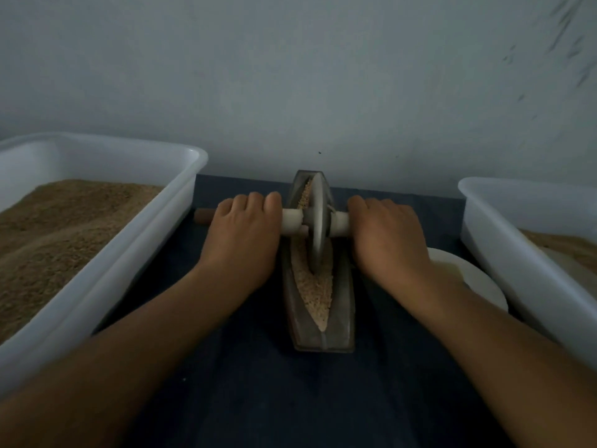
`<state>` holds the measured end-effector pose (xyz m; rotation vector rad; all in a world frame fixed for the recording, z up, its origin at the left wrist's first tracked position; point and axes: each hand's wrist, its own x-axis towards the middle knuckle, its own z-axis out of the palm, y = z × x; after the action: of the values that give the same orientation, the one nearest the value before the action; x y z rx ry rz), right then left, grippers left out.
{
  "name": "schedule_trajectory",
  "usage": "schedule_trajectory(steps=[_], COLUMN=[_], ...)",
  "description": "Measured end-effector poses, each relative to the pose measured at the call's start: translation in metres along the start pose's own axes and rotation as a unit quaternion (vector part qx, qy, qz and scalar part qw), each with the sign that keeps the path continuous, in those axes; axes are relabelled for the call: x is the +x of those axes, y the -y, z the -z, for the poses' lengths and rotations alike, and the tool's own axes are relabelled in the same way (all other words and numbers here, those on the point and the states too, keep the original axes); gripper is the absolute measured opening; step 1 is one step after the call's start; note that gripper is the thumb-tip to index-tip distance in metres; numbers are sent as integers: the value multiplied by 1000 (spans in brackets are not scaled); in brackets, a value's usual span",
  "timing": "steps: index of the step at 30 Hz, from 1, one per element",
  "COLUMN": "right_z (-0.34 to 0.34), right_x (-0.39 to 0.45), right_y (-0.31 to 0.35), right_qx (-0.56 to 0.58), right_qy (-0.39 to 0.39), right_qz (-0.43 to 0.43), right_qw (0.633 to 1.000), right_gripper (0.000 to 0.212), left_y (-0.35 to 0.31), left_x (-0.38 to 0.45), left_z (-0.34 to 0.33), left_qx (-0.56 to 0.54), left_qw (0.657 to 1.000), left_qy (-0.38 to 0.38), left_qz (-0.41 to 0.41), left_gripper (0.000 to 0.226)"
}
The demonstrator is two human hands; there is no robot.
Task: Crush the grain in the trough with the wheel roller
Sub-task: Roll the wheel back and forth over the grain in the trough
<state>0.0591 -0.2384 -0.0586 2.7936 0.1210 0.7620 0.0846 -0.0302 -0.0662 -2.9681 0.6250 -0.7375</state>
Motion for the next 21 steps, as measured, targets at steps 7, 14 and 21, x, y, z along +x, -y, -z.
schedule_trajectory(steps=[7,14,21], right_z=[-22,-20,0], right_x=[55,63,5], right_y=[-13,-10,-5], right_qx=[7,5,17], right_qy=[32,30,9], right_qz=[-8,2,18], right_qw=[999,1000,1000], right_gripper=[23,14,10], left_y=[12,9,-1], left_x=[58,51,-2], left_z=[-14,-15,1], left_qx=[3,-10,37], left_qw=[999,997,999], left_qy=[44,45,-32], left_qz=[24,59,4], left_gripper=[54,37,34])
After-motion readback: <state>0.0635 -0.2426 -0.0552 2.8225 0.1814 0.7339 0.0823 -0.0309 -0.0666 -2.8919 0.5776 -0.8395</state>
